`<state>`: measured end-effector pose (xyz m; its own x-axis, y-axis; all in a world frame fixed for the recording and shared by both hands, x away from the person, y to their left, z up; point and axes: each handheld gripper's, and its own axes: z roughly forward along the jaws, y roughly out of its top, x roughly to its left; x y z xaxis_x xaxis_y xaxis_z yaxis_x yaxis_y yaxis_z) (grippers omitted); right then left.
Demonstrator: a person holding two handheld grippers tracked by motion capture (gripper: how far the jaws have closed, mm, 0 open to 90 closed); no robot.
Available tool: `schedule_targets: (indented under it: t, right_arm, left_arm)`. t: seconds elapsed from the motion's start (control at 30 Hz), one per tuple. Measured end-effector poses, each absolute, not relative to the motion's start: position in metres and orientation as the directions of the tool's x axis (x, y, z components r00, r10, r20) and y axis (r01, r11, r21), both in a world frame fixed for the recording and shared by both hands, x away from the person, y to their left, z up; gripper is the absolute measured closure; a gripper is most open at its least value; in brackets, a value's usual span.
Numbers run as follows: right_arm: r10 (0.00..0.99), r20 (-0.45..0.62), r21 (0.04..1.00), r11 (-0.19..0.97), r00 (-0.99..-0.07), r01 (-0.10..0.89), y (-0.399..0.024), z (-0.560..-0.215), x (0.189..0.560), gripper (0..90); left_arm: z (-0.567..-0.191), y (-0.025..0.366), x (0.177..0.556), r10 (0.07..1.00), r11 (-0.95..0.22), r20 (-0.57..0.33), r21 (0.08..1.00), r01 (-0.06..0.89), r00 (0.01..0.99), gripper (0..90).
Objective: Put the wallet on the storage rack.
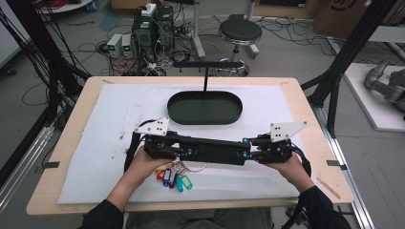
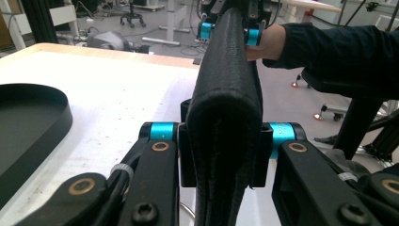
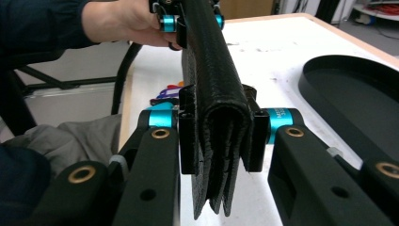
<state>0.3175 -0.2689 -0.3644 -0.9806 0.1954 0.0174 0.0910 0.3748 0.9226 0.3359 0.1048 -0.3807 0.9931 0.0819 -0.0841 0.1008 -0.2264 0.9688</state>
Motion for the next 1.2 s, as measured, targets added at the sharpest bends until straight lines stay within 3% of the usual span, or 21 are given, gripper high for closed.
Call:
schedule_targets:
  t: [0.37, 0.5, 0.8, 0.97, 1.2]
  right_arm:
    - [0.378, -0.009, 0.951, 0.29, -0.926, 0.11, -0.283, -0.364, 0.319, 58.2]
    - [0.507, -0.01, 0.963, 0.237, -0.862, 0.128, -0.298, -0.364, 0.32, 49.0]
    - [0.738, -0.015, 0.963, 0.192, -0.674, 0.188, -0.322, -0.376, 0.325, 41.3]
    - [0.797, -0.015, 0.959, 0.183, -0.603, 0.218, -0.328, -0.383, 0.327, 39.9]
    - [0.812, -0.014, 0.955, 0.183, -0.583, 0.232, -0.331, -0.389, 0.329, 40.0]
  left_arm:
    - [-0.378, 0.106, 0.336, 0.179, -0.192, -0.035, 0.979, 0.07, 0.983, 73.3]
    - [-0.378, 0.112, 0.339, 0.237, -0.174, -0.025, 0.982, 0.067, 0.971, 73.4]
    - [-0.375, 0.119, 0.351, 0.368, -0.155, 0.013, 0.987, 0.048, 0.93, 73.3]
    - [-0.374, 0.118, 0.366, 0.425, -0.135, 0.01, 0.99, 0.052, 0.905, 73.3]
    - [-0.374, 0.112, 0.386, 0.477, -0.144, 0.022, 0.988, 0.054, 0.879, 73.3]
